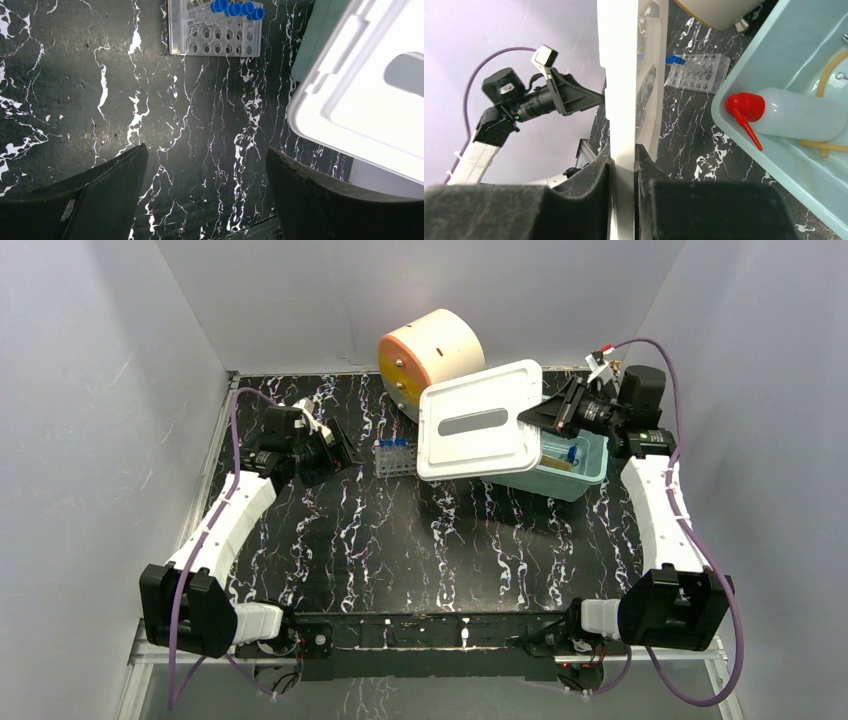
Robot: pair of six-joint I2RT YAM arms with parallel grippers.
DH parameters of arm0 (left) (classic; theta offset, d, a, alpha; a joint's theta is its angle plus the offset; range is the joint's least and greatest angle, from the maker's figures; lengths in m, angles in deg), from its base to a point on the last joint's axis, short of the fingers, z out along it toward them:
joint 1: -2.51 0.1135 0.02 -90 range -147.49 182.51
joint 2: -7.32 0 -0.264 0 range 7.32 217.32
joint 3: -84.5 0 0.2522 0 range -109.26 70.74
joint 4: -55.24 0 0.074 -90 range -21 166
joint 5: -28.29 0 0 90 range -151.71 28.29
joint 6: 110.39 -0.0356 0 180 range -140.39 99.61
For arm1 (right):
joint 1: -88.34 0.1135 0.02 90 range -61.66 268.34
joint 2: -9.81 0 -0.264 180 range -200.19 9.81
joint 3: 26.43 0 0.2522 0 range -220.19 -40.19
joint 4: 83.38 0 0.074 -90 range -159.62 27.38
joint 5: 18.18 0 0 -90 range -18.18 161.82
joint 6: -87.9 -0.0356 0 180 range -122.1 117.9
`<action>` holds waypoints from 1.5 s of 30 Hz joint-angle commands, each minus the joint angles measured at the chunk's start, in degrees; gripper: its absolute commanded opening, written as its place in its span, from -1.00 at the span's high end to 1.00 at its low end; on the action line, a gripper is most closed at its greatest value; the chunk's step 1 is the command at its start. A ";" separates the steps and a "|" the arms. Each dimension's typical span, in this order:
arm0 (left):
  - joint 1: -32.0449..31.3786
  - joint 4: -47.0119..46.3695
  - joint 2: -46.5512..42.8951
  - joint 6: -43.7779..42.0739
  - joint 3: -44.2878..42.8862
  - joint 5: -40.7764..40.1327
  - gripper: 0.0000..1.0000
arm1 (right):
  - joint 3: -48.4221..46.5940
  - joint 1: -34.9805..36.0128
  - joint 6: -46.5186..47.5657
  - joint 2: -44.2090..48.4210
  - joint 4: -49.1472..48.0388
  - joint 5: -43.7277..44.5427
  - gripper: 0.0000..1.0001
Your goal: Organize the chemistry lab equipment
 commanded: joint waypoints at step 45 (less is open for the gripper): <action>-15.76 -10.50 37.11 3.45 -36.21 7.67 -0.67 | -3.44 -28.14 13.26 -12.49 14.08 -0.61 0.48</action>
